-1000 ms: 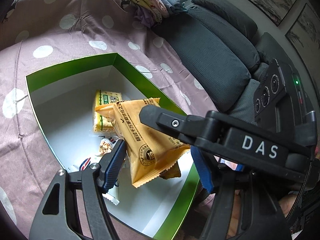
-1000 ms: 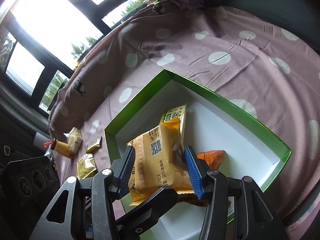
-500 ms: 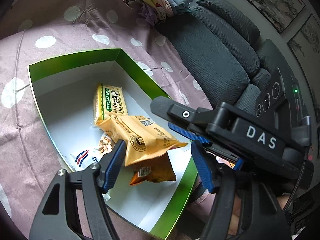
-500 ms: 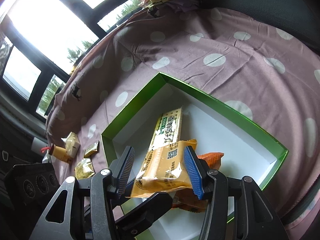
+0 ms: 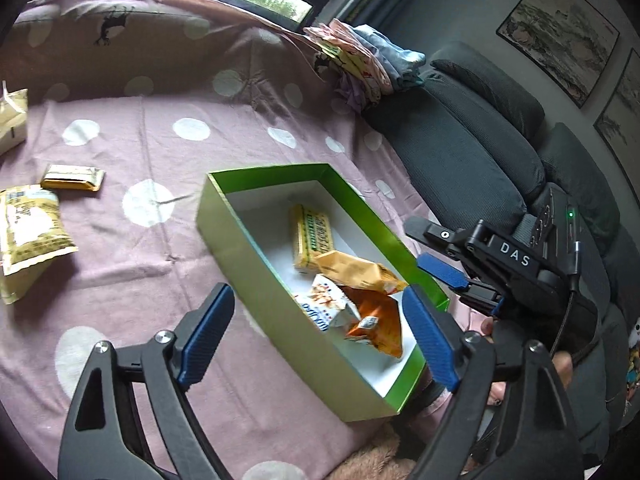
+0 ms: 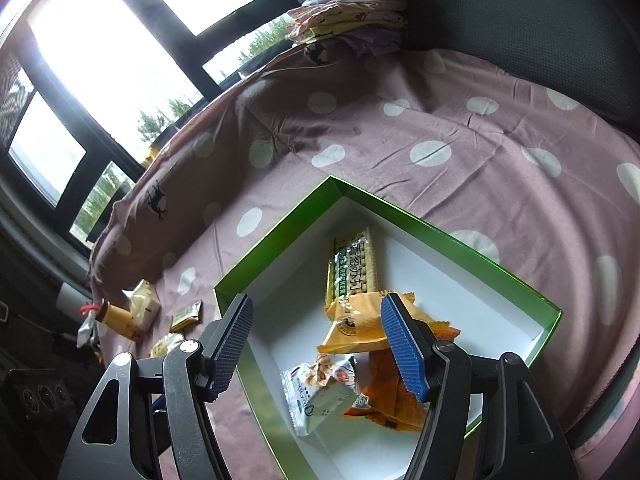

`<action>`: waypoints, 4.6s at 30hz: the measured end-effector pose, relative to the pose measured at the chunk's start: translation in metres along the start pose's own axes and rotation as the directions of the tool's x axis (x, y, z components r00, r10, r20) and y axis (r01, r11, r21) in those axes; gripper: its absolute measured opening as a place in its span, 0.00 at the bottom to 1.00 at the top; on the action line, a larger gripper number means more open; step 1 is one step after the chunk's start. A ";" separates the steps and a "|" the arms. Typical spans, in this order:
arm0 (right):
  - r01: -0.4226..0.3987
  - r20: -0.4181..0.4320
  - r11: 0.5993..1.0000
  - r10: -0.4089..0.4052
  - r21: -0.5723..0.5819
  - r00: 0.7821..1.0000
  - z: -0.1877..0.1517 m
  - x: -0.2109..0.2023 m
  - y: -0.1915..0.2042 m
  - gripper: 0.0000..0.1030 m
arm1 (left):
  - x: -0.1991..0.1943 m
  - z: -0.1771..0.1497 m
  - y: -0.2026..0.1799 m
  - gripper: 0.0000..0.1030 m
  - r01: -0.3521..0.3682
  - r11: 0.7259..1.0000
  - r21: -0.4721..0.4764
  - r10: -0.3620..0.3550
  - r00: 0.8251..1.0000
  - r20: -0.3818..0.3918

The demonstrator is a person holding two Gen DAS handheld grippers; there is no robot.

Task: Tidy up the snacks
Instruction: 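Open the right tool to drop the biscuit packet into the box, then move the right tool back toward the remaining snacks, then grasp the crumpled yellow snack bag with the right tool, then lift and carry the yellow snack bag with the right tool over the box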

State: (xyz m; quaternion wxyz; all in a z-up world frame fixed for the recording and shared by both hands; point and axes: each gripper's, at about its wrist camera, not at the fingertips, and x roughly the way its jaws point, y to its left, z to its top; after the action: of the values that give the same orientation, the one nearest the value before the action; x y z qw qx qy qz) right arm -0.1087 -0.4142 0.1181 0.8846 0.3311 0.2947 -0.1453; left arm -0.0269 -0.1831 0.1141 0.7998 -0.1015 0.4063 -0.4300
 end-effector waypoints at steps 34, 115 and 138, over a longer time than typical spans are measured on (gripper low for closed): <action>-0.086 -0.182 0.937 0.024 -0.338 0.983 -0.080 0.075 0.149 0.80 | -0.154 -0.035 0.192 1.00 -0.311 0.832 -0.459 0.419 0.895 0.154; -0.399 -0.491 0.837 0.186 -0.374 0.851 -0.129 0.100 0.192 0.18 | -0.085 -0.033 0.095 0.39 -0.275 0.956 -0.103 0.278 0.961 0.014; -0.307 -0.624 0.884 0.023 -0.352 0.781 -0.134 0.150 0.155 0.57 | -0.036 -0.074 0.134 0.66 -0.354 0.854 -0.380 0.262 0.925 -0.274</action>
State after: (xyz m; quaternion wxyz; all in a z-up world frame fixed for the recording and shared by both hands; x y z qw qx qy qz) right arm 0.0219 -0.2194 0.0221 0.8042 0.1791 0.5544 0.1173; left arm -0.0111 -0.0596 0.0180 0.7692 -0.1591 0.5837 -0.2057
